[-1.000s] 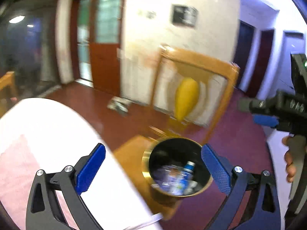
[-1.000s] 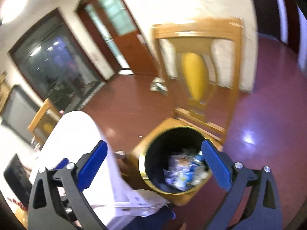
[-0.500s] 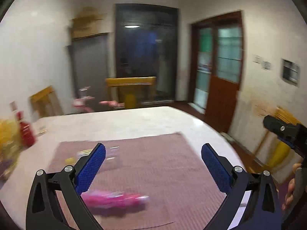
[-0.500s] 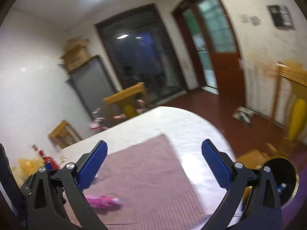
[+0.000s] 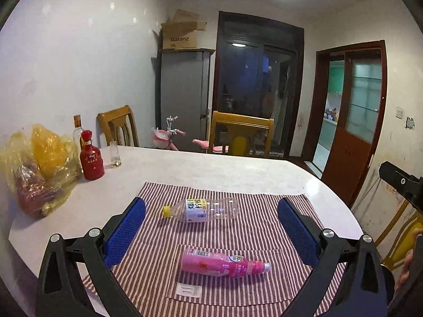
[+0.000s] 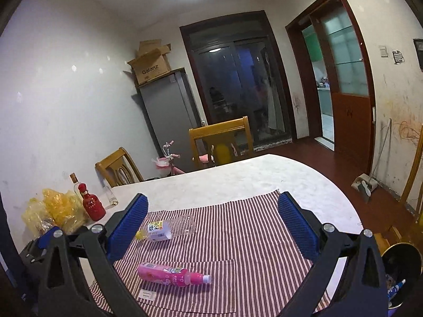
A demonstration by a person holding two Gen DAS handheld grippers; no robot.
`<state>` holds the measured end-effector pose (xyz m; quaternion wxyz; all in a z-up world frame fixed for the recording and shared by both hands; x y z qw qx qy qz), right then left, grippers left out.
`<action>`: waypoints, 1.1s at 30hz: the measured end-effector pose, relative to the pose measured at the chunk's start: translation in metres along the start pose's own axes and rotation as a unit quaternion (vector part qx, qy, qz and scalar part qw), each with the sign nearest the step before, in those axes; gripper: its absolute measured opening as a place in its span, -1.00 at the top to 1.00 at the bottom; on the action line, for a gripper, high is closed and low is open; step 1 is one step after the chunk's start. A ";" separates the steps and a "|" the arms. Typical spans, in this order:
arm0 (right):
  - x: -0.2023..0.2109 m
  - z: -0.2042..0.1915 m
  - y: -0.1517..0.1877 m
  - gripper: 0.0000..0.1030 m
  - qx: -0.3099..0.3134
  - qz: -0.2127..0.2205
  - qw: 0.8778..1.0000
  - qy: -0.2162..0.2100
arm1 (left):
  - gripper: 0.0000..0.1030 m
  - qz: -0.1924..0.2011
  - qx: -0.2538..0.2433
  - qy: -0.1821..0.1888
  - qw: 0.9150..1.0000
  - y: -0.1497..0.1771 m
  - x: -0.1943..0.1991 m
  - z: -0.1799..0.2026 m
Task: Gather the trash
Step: 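Move both open tools back over the striped cloth, then grasp the clear lemon-label bottle with the right tool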
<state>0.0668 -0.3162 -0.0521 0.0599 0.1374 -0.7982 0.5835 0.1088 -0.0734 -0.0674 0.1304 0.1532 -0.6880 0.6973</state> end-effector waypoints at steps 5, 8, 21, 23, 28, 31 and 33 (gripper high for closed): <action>-0.006 -0.002 0.003 -0.91 0.008 -0.002 1.000 0.001 | -0.89 -0.018 -0.002 0.001 1.000 0.006 -0.012 -0.006; -0.019 -0.005 0.003 -0.91 0.026 -0.015 1.000 -0.003 | -0.89 -0.029 -0.002 0.003 1.000 0.012 -0.020 -0.008; -0.219 -0.108 0.044 -0.91 0.440 -0.255 0.825 -0.246 | -0.89 -0.079 -0.027 0.043 0.996 0.050 -0.064 -0.017; -0.257 -0.122 0.066 -0.91 0.465 -0.300 0.789 -0.266 | -0.89 -0.089 -0.025 0.042 0.995 0.054 -0.074 -0.019; -0.324 -0.155 0.128 -0.90 0.532 -0.370 0.710 -0.276 | -0.89 -0.107 -0.028 0.054 0.992 0.059 -0.094 -0.017; -0.348 -0.161 0.158 -0.85 0.560 -0.398 0.674 -0.272 | -0.89 -0.116 -0.024 0.060 0.991 0.062 -0.104 -0.017; -0.360 -0.158 0.167 -0.81 0.561 -0.410 0.666 -0.270 | -0.89 -0.123 -0.025 0.068 0.990 0.066 -0.110 -0.016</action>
Point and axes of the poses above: each gripper's, at about its wrist camera, not at the fingertips, and x roughly against the way its jaws point, z to its right, y to its underside, the point moved 4 cm from there along -x, roughly the way its jaws point, and after that the axes turned 9 degrees about -y, right-handed, at the moved point
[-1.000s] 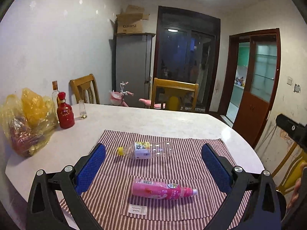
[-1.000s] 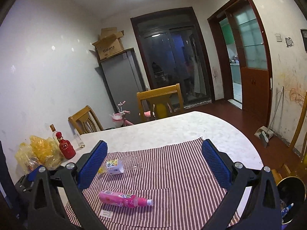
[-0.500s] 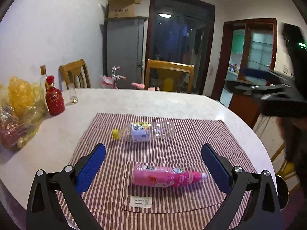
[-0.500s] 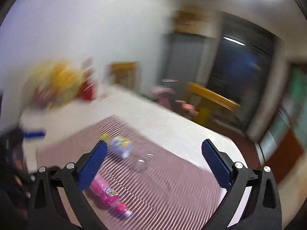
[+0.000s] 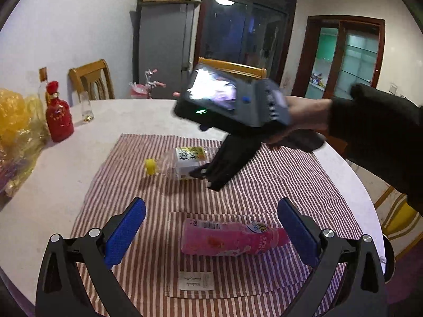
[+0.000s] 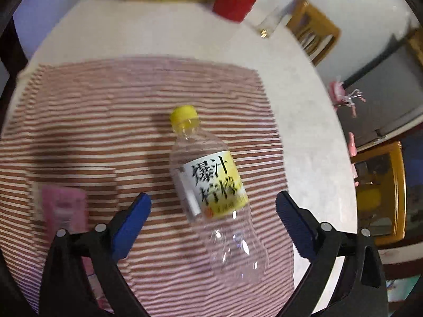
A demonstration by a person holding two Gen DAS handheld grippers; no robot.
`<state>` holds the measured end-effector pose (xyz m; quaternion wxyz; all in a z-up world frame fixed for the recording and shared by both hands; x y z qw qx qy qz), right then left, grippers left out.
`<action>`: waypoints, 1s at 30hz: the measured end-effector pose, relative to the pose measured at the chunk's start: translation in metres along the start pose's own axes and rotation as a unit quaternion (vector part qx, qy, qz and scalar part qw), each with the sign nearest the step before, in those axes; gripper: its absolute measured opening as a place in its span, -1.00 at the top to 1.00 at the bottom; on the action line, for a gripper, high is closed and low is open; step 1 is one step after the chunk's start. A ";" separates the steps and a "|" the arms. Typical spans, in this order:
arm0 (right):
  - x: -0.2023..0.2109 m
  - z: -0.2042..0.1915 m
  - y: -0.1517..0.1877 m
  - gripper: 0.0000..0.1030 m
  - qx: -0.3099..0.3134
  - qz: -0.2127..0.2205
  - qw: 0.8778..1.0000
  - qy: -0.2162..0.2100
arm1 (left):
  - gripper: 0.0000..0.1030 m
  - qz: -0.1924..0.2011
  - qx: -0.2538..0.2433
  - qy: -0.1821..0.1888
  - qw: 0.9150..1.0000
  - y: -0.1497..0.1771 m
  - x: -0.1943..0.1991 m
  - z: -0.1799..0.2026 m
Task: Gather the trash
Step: 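Grasp the clear lemon-label bottle with the right tool, then grasp the pink strawberry drink bottle with the left tool while the right tool holds its bottle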
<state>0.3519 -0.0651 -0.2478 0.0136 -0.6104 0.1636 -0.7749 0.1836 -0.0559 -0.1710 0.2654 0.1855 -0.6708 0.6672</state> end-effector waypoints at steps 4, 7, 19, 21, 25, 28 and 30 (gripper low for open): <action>-0.020 0.012 0.003 -0.74 -0.023 -0.013 0.999 -0.026 | -0.89 -0.014 -0.012 0.014 1.000 0.005 -0.014 0.005; -0.030 0.019 0.004 -0.46 -0.050 -0.030 0.997 -0.045 | -0.89 -0.020 -0.018 0.020 0.999 0.008 -0.020 0.008; 0.002 0.029 0.045 -0.29 -0.225 0.016 0.972 -0.064 | -0.89 -0.003 -0.091 0.045 0.995 0.009 -0.013 0.002; 0.036 0.029 0.064 -0.29 -0.264 0.056 0.961 -0.055 | -0.89 0.005 -0.164 0.051 0.985 0.016 -0.013 0.007; 0.101 0.027 0.105 -0.29 -0.339 0.125 0.931 -0.044 | -0.89 0.020 -0.333 0.090 0.938 0.023 -0.024 0.023; 0.150 0.008 0.142 -0.29 -0.385 0.174 0.905 -0.042 | -0.89 -0.002 -0.452 0.135 0.882 0.027 -0.047 0.042; 0.175 -0.005 0.167 -0.29 -0.416 0.199 0.887 -0.042 | -0.86 -0.023 -0.524 0.147 0.839 0.032 -0.064 0.054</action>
Point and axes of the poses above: each gripper's, at about its wrist camera, not at the fingertips, and x roughly against the way its jaws point, z to its right, y to its underside, the point moved 4 cm from there along -x, roughly the way its jaws point, and after that the axes turned 9 degrees about -y, right-handed, at the moved point
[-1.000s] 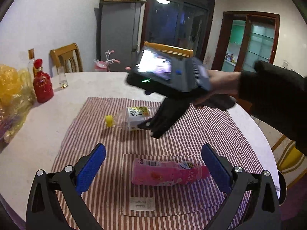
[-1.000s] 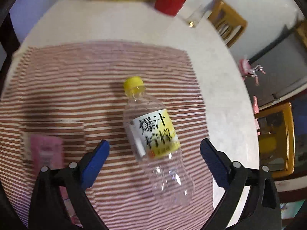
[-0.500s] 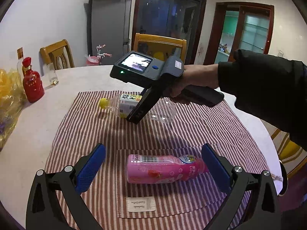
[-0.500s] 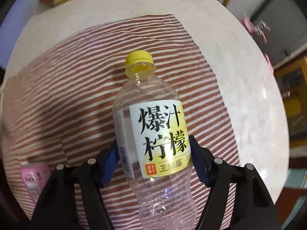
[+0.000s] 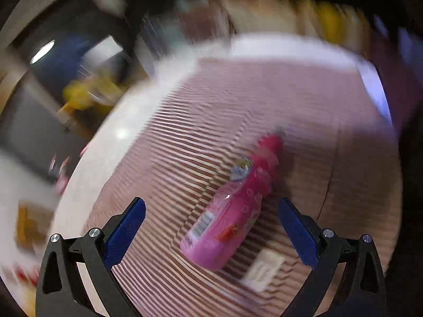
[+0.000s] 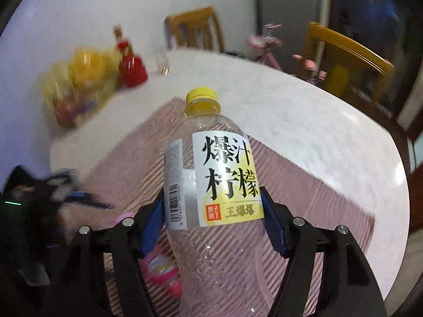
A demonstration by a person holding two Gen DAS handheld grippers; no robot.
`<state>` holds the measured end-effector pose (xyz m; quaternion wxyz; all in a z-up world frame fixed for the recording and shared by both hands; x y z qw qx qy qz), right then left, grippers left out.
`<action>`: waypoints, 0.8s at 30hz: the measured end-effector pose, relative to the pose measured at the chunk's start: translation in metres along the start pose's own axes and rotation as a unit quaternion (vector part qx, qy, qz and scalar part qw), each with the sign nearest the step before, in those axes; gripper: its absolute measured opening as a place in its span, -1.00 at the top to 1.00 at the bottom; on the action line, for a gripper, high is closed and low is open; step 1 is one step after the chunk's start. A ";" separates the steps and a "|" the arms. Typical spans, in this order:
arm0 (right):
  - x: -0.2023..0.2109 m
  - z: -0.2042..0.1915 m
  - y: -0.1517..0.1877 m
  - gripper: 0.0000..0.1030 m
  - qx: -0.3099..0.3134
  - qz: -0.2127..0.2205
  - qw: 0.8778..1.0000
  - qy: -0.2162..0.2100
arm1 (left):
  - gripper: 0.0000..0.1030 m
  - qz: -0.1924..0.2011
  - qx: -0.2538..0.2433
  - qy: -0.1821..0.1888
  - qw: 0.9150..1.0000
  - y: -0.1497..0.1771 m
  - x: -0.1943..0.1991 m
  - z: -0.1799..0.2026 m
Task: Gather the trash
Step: 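Grasp the pink strawberry drink bottle with the left tool while the right tool holds its bottle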
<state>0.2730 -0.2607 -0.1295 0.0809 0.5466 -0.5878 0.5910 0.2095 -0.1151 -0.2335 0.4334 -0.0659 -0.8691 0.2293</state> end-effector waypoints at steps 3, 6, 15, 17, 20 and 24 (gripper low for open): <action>0.044 -0.001 0.026 -0.29 -0.029 0.028 0.999 0.008 | -0.63 -0.024 -0.068 0.065 0.995 -0.012 -0.023 0.007; 0.074 0.001 0.044 -0.29 -0.051 0.041 0.998 0.020 | -0.62 -0.048 -0.084 0.129 0.987 -0.022 -0.038 0.012; 0.098 0.004 0.087 -0.28 -0.079 0.027 0.996 0.031 | -0.50 -0.122 -0.109 0.182 0.970 -0.021 -0.079 0.033; 0.091 0.005 0.089 -0.28 -0.085 0.027 0.996 0.023 | -0.49 -0.124 -0.093 0.187 0.970 -0.018 -0.080 0.036; 0.084 0.002 0.093 -0.28 -0.091 0.028 0.995 0.010 | -0.44 -0.133 -0.070 0.202 0.968 -0.016 -0.082 0.031; 0.085 -0.003 0.094 -0.28 -0.092 0.035 0.995 -0.001 | -0.11 -0.101 -0.058 0.188 0.975 -0.014 -0.073 0.030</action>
Point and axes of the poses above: each gripper's, at about its wrist camera, not at the fingertips, and x roughly against the way its jaws point, z to its right, y to its underside, the point moved 4 cm from there along -x, roughly the way its jaws point, and after that the axes turned 9 degrees about -y, right-handed, at the moved point
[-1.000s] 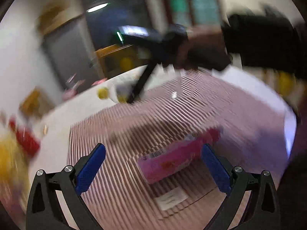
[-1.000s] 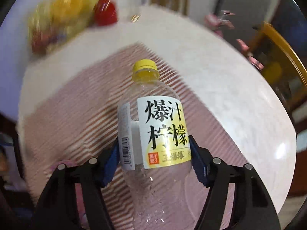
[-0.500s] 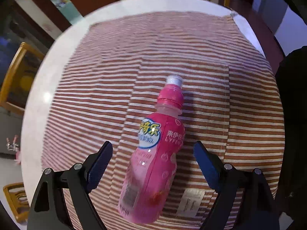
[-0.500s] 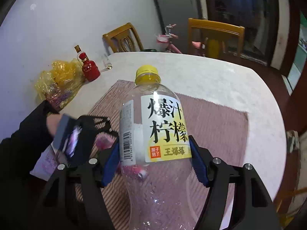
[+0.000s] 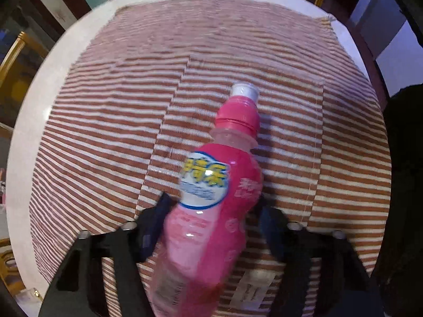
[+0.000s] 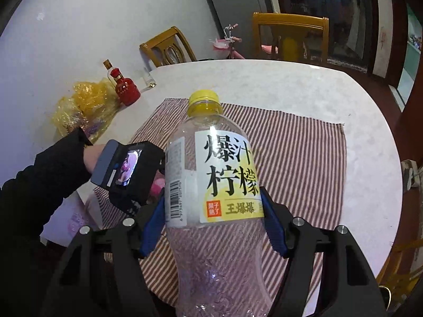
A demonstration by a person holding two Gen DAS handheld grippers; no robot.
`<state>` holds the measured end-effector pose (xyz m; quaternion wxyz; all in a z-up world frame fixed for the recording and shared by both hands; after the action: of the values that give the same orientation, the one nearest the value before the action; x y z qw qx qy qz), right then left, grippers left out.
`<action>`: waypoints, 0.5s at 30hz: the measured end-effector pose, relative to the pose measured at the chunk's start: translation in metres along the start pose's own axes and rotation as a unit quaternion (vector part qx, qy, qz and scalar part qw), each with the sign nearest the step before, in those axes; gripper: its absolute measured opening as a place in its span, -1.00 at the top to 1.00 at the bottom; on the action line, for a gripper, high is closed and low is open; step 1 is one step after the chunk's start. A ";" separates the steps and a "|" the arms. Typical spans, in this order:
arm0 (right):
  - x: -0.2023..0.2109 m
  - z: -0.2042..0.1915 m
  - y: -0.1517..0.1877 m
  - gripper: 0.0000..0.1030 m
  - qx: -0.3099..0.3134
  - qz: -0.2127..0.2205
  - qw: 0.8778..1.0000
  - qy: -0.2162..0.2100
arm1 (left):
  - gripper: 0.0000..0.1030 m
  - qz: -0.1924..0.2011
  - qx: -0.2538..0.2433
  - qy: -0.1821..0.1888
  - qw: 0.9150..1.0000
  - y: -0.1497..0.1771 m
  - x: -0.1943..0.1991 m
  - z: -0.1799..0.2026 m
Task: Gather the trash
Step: 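Grasp the pink strawberry drink bottle with the left tool while the right tool holds its bottle, then carry the clear and pink bottles over to the black bin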
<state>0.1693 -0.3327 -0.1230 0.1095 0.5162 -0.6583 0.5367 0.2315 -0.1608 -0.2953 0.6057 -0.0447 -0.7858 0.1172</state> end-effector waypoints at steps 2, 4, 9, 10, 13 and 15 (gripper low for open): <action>0.000 -0.002 0.000 -0.28 -0.001 0.005 1.000 -0.005 | -0.02 0.015 0.023 -0.011 1.000 0.005 0.004 0.001; 0.002 -0.004 0.000 -0.28 -0.002 0.010 1.000 -0.008 | -0.02 0.023 0.066 -0.022 0.997 0.018 0.008 0.002; 0.007 -0.007 0.003 -0.28 -0.002 0.020 1.000 -0.011 | -0.01 0.061 0.201 -0.038 0.977 0.040 0.026 -0.012; 0.009 -0.007 0.004 -0.28 -0.004 0.023 1.000 -0.010 | -0.01 0.079 0.231 -0.045 0.969 0.045 0.035 -0.015; 0.011 -0.002 0.008 -0.28 -0.016 0.030 0.999 -0.010 | -0.01 0.136 0.311 -0.062 0.938 0.055 0.066 -0.021; 0.011 0.000 0.011 -0.28 -0.025 0.033 0.999 -0.013 | -0.01 0.173 0.348 -0.073 0.919 0.062 0.088 -0.017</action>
<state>0.1555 -0.3399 -0.1219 0.0962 0.4983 -0.6892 0.5172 0.2206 -0.0798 -0.2232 0.4945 0.0420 -0.7175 0.4888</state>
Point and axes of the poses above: each gripper's, at about its wrist camera, not at the fingertips, and x roughly against the way its jaws point, z to its right, y to its underside, the point moved 4 cm from there along -x, roughly the way its jaws point, and after that the axes turned 9 degrees about -y, right-handed, at the moved point
